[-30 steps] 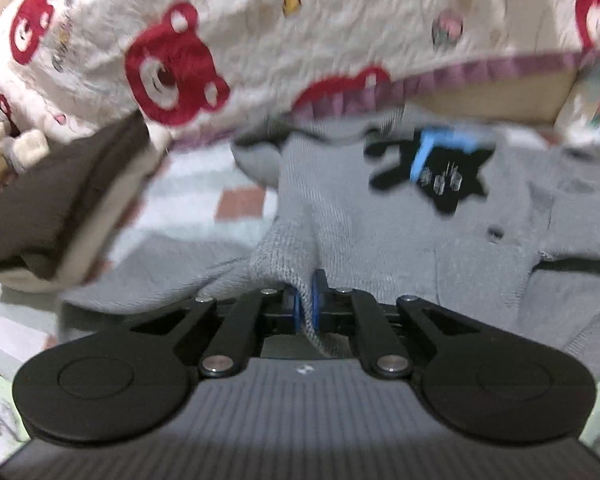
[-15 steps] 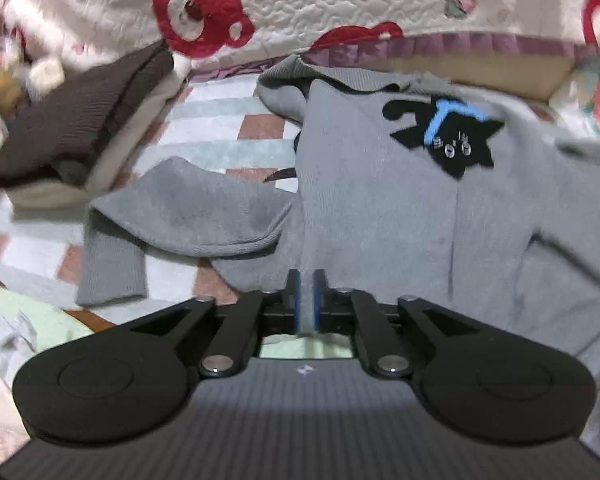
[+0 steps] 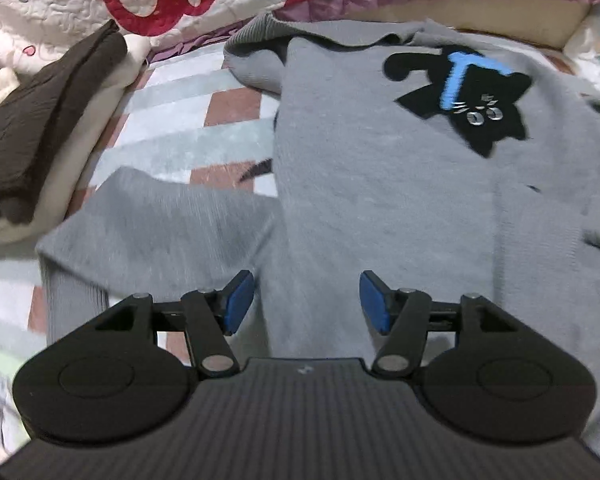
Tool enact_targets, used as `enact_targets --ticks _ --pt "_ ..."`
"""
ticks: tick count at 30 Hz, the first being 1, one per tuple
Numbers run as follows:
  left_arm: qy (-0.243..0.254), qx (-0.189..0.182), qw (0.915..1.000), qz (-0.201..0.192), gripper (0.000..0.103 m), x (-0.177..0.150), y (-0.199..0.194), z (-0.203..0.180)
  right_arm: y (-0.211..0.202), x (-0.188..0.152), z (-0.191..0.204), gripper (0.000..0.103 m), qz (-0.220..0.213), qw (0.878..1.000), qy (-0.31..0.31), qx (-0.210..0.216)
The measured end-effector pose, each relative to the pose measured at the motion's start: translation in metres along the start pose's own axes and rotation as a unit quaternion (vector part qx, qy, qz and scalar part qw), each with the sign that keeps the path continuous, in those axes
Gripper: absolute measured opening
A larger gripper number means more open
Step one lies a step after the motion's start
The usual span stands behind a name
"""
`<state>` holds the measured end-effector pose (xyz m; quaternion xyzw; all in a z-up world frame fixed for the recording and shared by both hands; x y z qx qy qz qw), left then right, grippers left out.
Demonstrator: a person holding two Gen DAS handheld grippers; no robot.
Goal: Fold clothes
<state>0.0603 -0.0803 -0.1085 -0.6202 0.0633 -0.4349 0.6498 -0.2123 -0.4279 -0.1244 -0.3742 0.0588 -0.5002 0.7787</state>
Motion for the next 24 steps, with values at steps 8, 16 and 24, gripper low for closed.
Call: enact_targets --ticks 8,16,24 --pt "0.058 0.009 0.9982 -0.006 0.031 -0.001 0.023 -0.007 0.021 0.012 -0.002 0.060 0.021 0.998 0.057 0.013" --pt "0.095 0.049 0.9911 -0.079 0.008 -0.005 -0.026 -0.011 0.015 0.018 0.015 0.012 -0.041 0.994 0.017 0.095" --pt "0.133 0.073 0.9881 -0.023 0.009 -0.030 -0.035 -0.008 -0.012 -0.007 0.016 0.012 -0.004 0.998 -0.032 0.062"
Point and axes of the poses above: each gripper's, at about its wrist camera, not at the fingertips, and y roughly the way its jaws point, z to its left, x to its top, the point moved 3 cm from there along y, roughly the way its jaws point, and after that the axes turned 15 degrees about y, right-handed, at the moved point
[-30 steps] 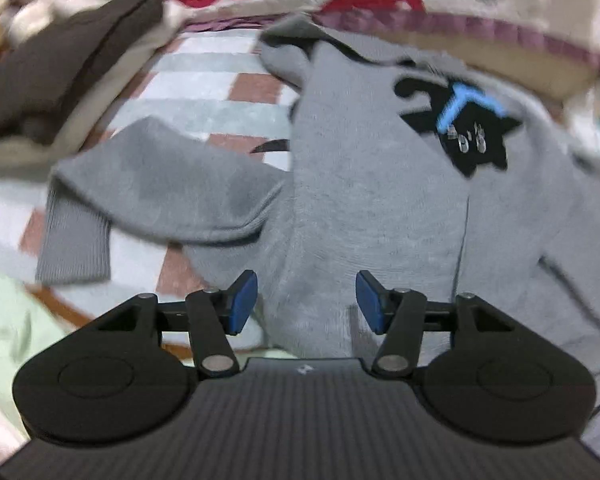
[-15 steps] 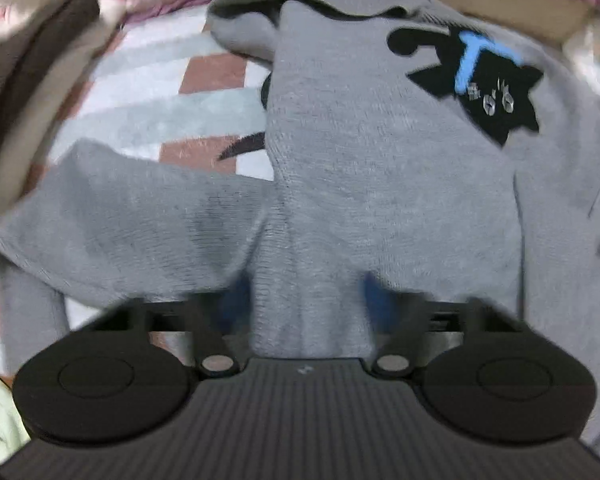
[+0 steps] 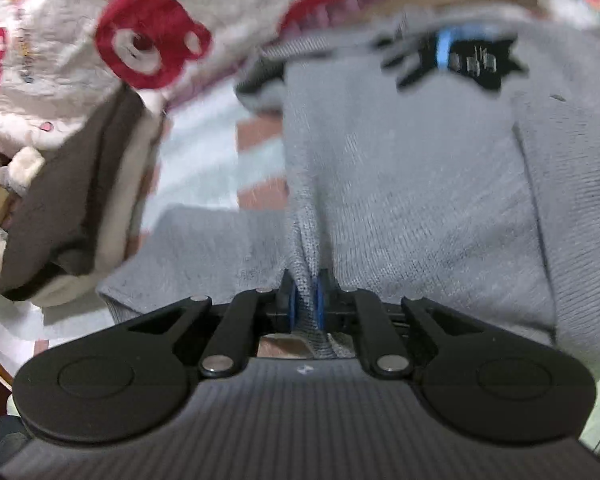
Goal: Fold clothes
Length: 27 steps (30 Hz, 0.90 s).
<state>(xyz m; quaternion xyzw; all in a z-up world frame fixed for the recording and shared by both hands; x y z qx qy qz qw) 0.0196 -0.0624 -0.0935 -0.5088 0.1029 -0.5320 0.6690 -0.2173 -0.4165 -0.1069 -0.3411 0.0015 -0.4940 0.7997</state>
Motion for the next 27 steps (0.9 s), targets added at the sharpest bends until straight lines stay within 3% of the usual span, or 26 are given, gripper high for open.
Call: enact_targets --ticks 4,7,10,14,17,19,21,23,27 --pt "0.026 0.020 0.9992 0.023 0.011 0.008 0.005 -0.014 0.015 -0.013 -0.017 0.012 0.024 0.998 -0.004 -0.064" --pt "-0.023 0.006 0.9995 0.019 0.018 0.018 -0.008 -0.013 0.013 -0.017 -0.012 0.014 0.021 0.996 -0.034 -0.074" --pt "-0.070 -0.023 0.9973 -0.008 0.026 0.033 -0.033 -0.019 0.011 -0.019 -0.007 0.018 0.021 0.995 -0.059 -0.083" --pt "-0.098 -0.087 0.9897 -0.059 0.042 0.082 -0.060 -0.033 -0.010 -0.011 -0.005 0.024 0.029 0.993 -0.074 -0.084" --pt "-0.074 -0.110 0.9871 -0.089 0.043 0.126 -0.070 -0.053 -0.043 0.016 0.002 0.032 0.011 0.976 -0.162 -0.144" --pt "-0.057 -0.120 0.9848 -0.112 0.045 0.158 -0.073 -0.069 -0.055 0.040 0.007 0.037 0.002 0.971 -0.178 -0.163" --pt "-0.062 -0.139 0.9799 -0.129 0.045 0.184 -0.066 -0.091 -0.067 0.065 0.012 0.050 -0.006 0.964 -0.193 -0.181" --pt "-0.068 -0.157 0.9744 -0.146 0.046 0.209 -0.060 -0.112 -0.079 0.089 0.016 0.056 -0.015 0.957 -0.209 -0.199" --pt "-0.088 -0.181 0.9703 -0.135 0.051 0.219 -0.030 -0.147 -0.104 0.138 0.026 0.057 -0.032 0.941 -0.240 -0.235"
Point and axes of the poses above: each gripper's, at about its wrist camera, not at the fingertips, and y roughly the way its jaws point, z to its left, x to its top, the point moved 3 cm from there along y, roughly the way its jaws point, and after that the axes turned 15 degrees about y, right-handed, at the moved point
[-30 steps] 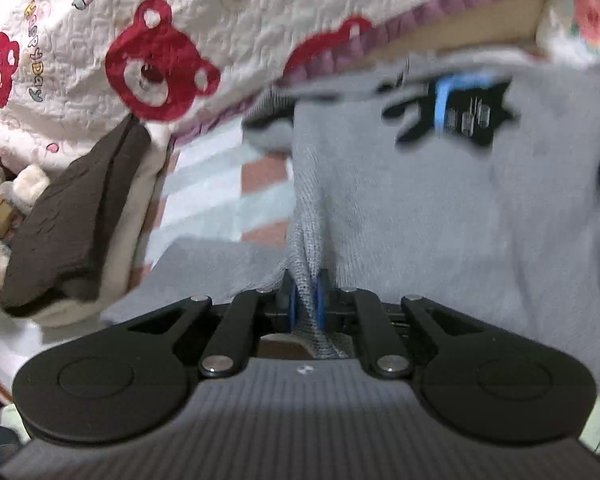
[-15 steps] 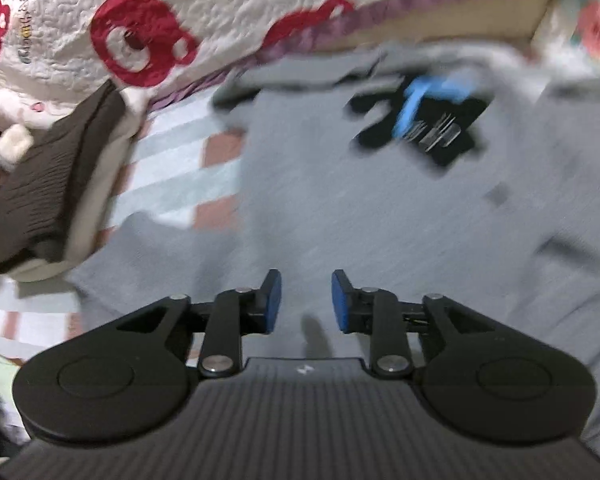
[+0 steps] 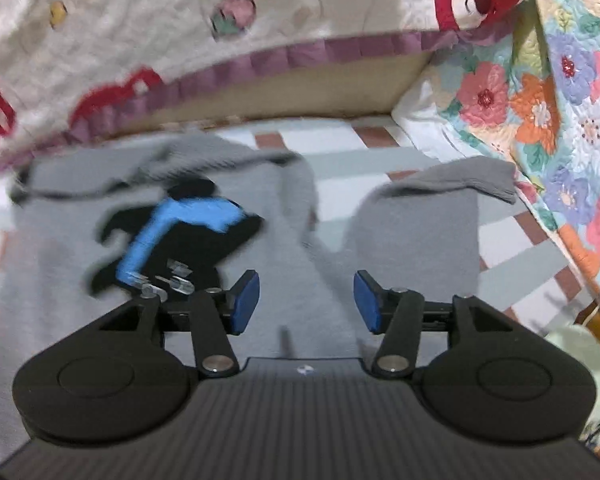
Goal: Fold clothes
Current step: 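Open both tools and release the cardigan onto the mat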
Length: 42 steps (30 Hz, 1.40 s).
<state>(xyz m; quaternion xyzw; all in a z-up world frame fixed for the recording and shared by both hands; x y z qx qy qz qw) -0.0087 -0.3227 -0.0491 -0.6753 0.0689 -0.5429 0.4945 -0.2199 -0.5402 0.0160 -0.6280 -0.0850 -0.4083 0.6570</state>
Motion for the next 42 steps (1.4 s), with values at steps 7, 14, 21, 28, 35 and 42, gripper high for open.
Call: enact_targets --ticks 7,14,21,28,35,42 --pt "0.010 -0.012 0.9999 -0.001 0.051 -0.027 0.035 -0.018 0.064 0.030 -0.031 0.058 0.032 0.997 0.054 -0.044" --pt "0.022 -0.024 0.9991 0.027 0.051 -0.051 0.048 -0.001 0.111 0.001 -0.095 0.058 0.094 0.978 0.169 -0.074" --pt "0.006 -0.055 0.9978 0.036 0.051 -0.053 0.058 -0.002 0.140 -0.009 -0.166 0.056 0.124 0.922 0.356 -0.087" --pt "0.000 -0.096 0.9951 0.022 0.051 -0.054 0.060 -0.008 0.155 0.014 -0.135 0.056 0.031 0.947 0.320 -0.006" --pt "-0.002 -0.126 0.9920 0.007 0.051 -0.051 0.057 -0.013 0.190 0.015 -0.114 0.056 0.038 0.959 0.280 -0.014" --pt "0.009 -0.097 0.9953 0.000 0.051 -0.046 0.061 -0.007 0.218 0.023 -0.107 0.060 -0.006 0.965 0.259 -0.041"
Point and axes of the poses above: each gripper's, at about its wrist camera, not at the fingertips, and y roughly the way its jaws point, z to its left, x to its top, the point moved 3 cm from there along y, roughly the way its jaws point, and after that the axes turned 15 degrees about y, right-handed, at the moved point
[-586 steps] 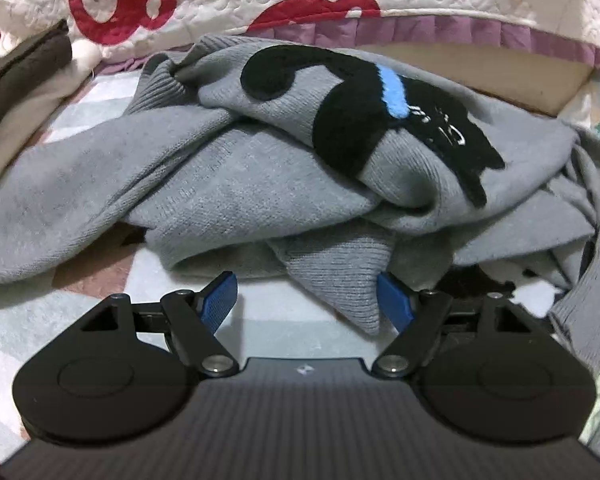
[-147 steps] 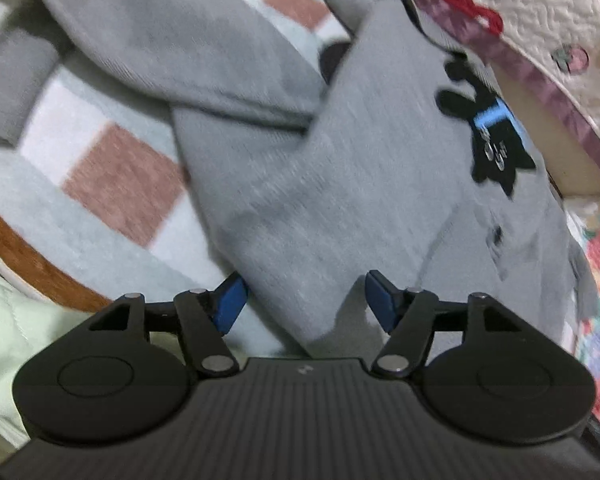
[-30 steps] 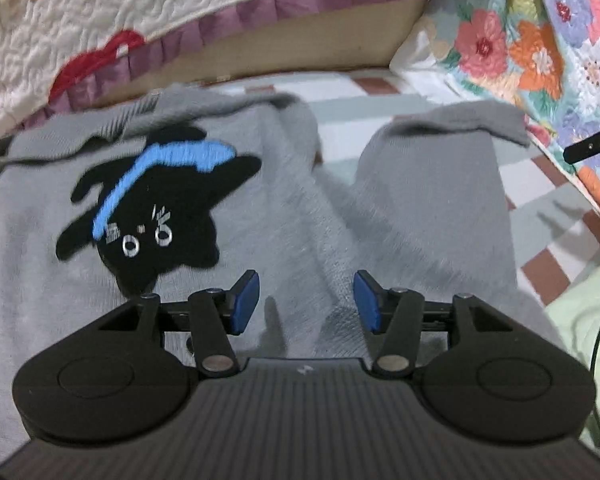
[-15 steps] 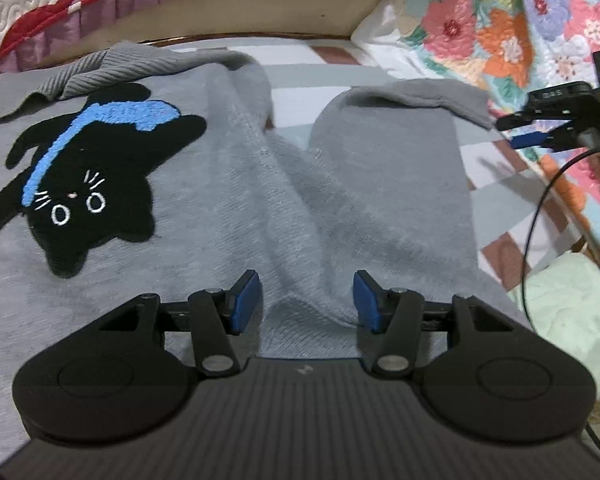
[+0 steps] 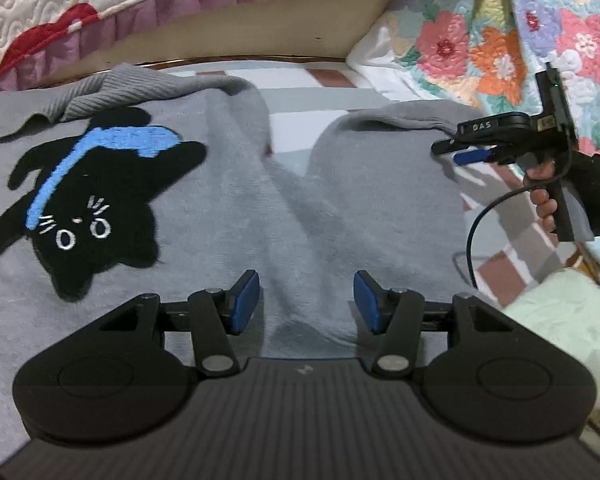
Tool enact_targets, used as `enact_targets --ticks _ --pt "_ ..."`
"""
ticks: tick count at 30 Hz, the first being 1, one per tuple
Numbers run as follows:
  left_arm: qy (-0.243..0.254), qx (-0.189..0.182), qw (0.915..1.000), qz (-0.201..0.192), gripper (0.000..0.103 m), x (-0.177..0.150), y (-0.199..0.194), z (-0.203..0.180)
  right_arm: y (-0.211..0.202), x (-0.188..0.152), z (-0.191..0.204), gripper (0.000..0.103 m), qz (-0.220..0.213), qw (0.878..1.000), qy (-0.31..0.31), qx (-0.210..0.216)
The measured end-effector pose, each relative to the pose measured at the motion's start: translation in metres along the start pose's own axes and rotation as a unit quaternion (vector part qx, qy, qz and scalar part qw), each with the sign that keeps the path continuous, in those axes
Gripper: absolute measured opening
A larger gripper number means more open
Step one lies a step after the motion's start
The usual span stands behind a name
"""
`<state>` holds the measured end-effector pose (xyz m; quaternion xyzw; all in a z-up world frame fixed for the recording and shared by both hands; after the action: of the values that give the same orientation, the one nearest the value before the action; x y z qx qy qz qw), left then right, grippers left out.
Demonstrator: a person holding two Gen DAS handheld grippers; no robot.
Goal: Fold clothes
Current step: 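Open both tools and release the cardigan onto the mat, then grasp the sleeve cuff with the right tool and stretch it outward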
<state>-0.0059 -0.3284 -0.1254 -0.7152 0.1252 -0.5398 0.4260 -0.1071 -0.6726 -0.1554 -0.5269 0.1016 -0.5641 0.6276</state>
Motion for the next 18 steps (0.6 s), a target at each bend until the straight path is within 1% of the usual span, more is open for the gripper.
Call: enact_targets --ticks 2,3,4,5,6,7,8,9,10,11,18 --pt "-0.008 0.002 1.0000 0.004 0.051 -0.001 0.004 0.006 0.007 -0.002 0.008 0.066 -0.023 1.000 -0.021 -0.005" --pt "-0.011 0.003 0.9999 0.006 0.051 -0.002 0.006 0.009 0.012 -0.002 0.013 0.072 -0.034 0.999 -0.030 -0.009" --pt "-0.015 0.003 0.9999 0.008 0.051 -0.003 0.008 0.012 0.017 -0.003 0.018 0.075 -0.046 0.998 -0.039 -0.012" --pt "-0.018 0.002 0.9998 0.011 0.051 -0.003 0.010 0.013 0.022 -0.003 0.022 0.082 -0.057 0.997 -0.041 -0.013" --pt "-0.020 0.002 0.9997 0.013 0.051 -0.003 0.011 0.015 0.027 -0.003 0.027 0.086 -0.069 0.997 -0.044 -0.014" --pt "-0.023 0.003 0.9997 0.011 0.051 -0.003 0.012 0.016 0.030 -0.002 0.032 0.086 -0.078 0.995 -0.056 -0.018" --pt "-0.025 0.005 0.9996 0.010 0.051 -0.003 0.012 0.017 0.033 -0.002 0.037 0.078 -0.087 0.994 -0.068 -0.023" --pt "-0.025 0.008 0.9996 0.010 0.051 -0.004 0.012 0.017 0.036 -0.001 0.041 0.051 -0.095 0.992 -0.081 -0.027" --pt "-0.024 0.012 0.9996 0.011 0.051 -0.004 0.012 0.017 0.035 0.000 0.044 0.034 -0.101 0.990 -0.091 -0.027" --pt "-0.024 0.016 0.9995 0.011 0.051 -0.005 0.011 0.017 0.024 0.003 0.044 0.012 -0.110 0.989 -0.089 -0.029" --pt "-0.013 0.033 0.9994 0.000 0.051 -0.006 0.004 0.012 -0.047 0.020 0.041 0.011 -0.176 0.980 -0.080 -0.041"
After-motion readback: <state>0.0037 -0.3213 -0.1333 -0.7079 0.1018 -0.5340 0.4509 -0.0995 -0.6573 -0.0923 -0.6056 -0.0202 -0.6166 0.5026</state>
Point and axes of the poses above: each gripper's, at about its wrist camera, not at the fingertips, and y roughly the way its jaws point, z to its left, x to its top, the point moved 3 cm from there along y, roughly the way its jaws point, and after that the axes turned 15 degrees about y, right-handed, at the moved point
